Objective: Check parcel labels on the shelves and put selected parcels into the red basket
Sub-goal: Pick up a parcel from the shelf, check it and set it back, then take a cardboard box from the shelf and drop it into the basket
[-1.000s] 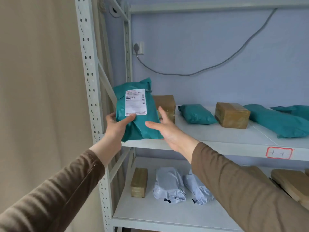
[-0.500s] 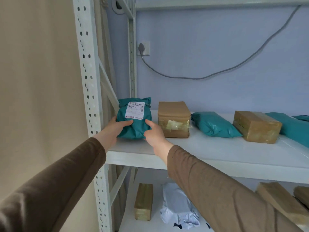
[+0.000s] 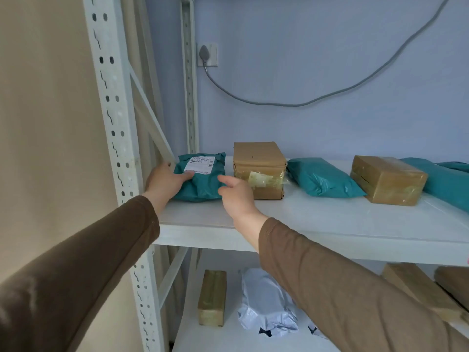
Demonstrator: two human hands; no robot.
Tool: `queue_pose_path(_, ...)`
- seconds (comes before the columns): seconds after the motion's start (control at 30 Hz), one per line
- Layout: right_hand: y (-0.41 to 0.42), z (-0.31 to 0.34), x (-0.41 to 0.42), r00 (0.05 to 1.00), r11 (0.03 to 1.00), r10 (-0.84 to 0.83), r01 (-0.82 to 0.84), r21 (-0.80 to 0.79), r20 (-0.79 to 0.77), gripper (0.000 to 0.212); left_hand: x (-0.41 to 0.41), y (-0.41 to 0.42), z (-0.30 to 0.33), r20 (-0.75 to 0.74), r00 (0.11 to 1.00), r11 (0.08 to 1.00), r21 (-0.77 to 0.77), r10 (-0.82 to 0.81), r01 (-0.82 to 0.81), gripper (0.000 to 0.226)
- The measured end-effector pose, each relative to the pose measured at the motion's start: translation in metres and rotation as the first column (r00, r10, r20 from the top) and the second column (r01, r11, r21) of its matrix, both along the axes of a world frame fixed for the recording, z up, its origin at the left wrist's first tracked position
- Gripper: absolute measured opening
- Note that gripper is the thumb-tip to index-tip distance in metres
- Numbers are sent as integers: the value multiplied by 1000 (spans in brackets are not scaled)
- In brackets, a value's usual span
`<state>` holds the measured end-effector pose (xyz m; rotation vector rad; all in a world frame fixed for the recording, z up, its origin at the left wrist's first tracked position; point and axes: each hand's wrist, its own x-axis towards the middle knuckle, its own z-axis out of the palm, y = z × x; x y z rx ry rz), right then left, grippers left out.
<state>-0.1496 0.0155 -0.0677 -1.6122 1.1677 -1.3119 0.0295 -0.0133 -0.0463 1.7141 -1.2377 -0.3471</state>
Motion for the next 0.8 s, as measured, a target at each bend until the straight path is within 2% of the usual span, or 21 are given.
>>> queue_pose_path(0.07,11,9,-15,999,993,-37,36,-109,-5,41,-2,9,8,165,985,997,-64,40,-30,76)
queue_pose_path(0.13,17,21,-33,993,967,-114,113,-229,7,33,-13,17,18,252,967,989,-151,37,1,57)
queue_pose_path(0.2,12,32,-52,977,915,-210,212,-343,42,26,-32,21,29,249,968,974,-206,-45,98,46)
queue_pose_path(0.27,-1,42,-72,948,869,-302,316,-381,99,27,-57,19,40,114,975,954,-212,-190,210,47)
queue_pose_path(0.33,-14,48,-90,917,870,-363,396,-294,163,32,-81,12,48,-103,942,942,-145,-318,302,57)
queue_pose_path(0.4,-24,51,-102,909,918,-359,385,-95,211,48,-100,-4,47,-295,884,929,-54,-364,365,69)
queue_pose_path(0.47,-28,55,-109,932,960,-273,249,127,238,67,-107,-36,34,-426,829,920,-18,-362,392,83)
queue_pose_path(0.53,-25,55,-112,960,952,-168,100,290,223,75,-112,-66,17,-529,774,914,-9,-348,405,99)
queue_pose_path(0.57,-24,54,-112,969,941,-134,59,333,207,77,-117,-62,16,-568,747,912,-15,-345,410,97)
queue_pose_path(0.67,-24,51,-110,978,934,-109,38,356,181,70,-126,-48,17,-613,712,915,-47,-343,401,57)
queue_pose_path(0.8,-16,48,-116,960,957,-86,5,291,267,62,-134,-16,25,-601,678,895,-161,-422,415,39)
